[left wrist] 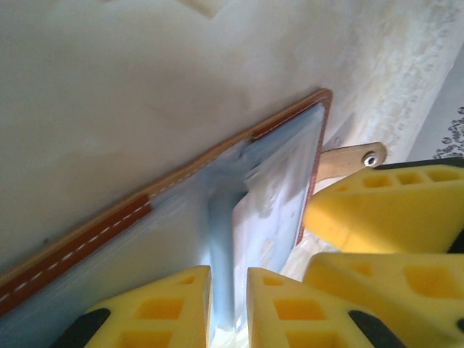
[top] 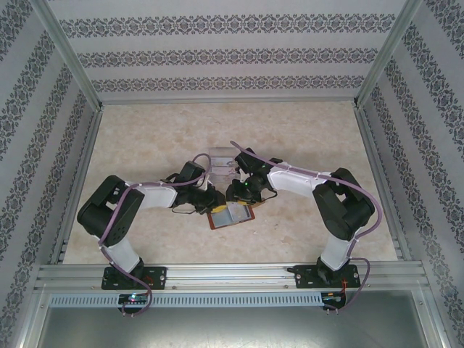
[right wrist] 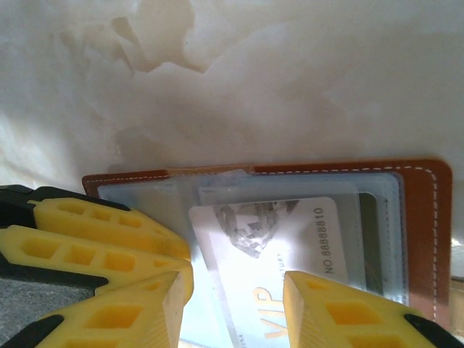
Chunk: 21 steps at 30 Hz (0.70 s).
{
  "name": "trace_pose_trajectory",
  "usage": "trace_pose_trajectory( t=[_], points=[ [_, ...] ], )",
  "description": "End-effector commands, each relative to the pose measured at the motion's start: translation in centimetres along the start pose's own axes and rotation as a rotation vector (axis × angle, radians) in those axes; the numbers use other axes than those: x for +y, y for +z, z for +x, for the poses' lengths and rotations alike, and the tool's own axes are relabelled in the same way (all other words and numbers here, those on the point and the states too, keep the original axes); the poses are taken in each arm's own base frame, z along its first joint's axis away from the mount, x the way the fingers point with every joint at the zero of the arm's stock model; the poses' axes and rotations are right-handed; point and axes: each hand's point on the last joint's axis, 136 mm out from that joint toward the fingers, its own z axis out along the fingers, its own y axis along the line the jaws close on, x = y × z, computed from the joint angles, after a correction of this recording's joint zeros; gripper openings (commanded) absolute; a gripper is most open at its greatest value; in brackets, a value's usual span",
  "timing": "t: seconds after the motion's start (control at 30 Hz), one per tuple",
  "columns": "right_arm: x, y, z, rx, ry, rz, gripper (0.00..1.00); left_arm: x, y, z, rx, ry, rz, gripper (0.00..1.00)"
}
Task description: Take the credit cards out of the card holder
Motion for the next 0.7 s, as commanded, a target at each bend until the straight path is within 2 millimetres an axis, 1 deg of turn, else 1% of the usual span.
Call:
trace_pose_trajectory(
  t=[0.0, 0.1, 0.17, 0.4, 0.5, 0.57, 0.6, 0.67],
  points=[
    [-0.7, 0.7, 0.1, 0.021, 0.028, 0.007, 0.42, -1.2, 0.3, -1.0, -0.017, -0.001, 0.072, 0.22],
    [-2.4, 0.9, 0.2, 0.024, 0.038, 0.086, 0.42, -1.3, 0.5, -1.2, -0.02, -0.005, 0.083, 0.24],
    [-2.9, 1.0, 0.4, 0.029, 0.042, 0.097, 0.42, -1.2, 0.5, -1.2, -0.021, -0.009, 0.078, 0.24],
    [-2.6, 1.1, 0.4, 0.031, 0.043, 0.075, 0.42, -0.7, 1.0, -1.3, -0.022, -0.026, 0.081, 0.25],
    [-2.7, 1.2, 0.4, 0.035, 0.048, 0.074, 0.42, -1.0, 1.0, -1.3, -0.02, -0.028, 0.103, 0.21],
    [-2.6, 1.2, 0.4, 0.036, 0.047, 0.075, 0.42, -0.6, 1.0, -1.3, -0.024, -0.034, 0.083, 0.21],
    [-2.7, 1.3, 0.4, 0.036, 0.049, 0.075, 0.42, -0.4, 1.0, -1.3, -0.028, -0.037, 0.074, 0.19],
    [-2.6, 1.2, 0.4, 0.037, 0.048, 0.073, 0.42, -0.5, 1.0, -1.3, -0.028, -0.039, 0.085, 0.15]
  ],
)
